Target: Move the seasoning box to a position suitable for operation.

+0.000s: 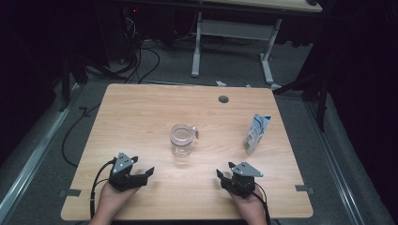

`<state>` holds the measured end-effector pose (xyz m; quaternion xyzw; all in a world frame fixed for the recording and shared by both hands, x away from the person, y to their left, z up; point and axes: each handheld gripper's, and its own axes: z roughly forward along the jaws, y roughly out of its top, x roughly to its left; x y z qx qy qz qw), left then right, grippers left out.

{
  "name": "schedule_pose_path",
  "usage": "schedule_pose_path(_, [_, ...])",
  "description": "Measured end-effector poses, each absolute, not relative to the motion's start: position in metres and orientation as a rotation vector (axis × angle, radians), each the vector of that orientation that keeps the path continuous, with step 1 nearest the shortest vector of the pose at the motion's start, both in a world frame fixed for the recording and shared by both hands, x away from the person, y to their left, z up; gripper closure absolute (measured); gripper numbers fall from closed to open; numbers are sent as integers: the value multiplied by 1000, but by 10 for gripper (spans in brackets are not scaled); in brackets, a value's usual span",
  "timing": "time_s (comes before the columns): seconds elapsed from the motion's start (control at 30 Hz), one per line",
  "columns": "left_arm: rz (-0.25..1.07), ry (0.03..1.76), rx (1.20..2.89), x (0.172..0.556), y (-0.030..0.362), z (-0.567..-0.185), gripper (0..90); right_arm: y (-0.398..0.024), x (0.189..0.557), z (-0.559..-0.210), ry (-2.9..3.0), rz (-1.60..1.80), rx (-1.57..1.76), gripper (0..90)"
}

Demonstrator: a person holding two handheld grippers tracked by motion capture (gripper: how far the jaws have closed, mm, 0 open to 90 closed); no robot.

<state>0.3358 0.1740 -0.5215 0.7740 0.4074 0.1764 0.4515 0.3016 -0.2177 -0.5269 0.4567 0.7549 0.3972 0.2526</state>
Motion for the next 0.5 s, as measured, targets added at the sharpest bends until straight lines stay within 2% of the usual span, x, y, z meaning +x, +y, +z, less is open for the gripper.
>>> schedule_pose_path(0.33, [423, 1013, 1869, 328, 183, -518, 309, -216, 304, -523, 2050, 1100, 1231, 409])
schedule_pose_path(0.5, [434, 1019, 1876, 323, 184, -518, 304, -215, 304, -517, 2045, 1132, 1210, 409])
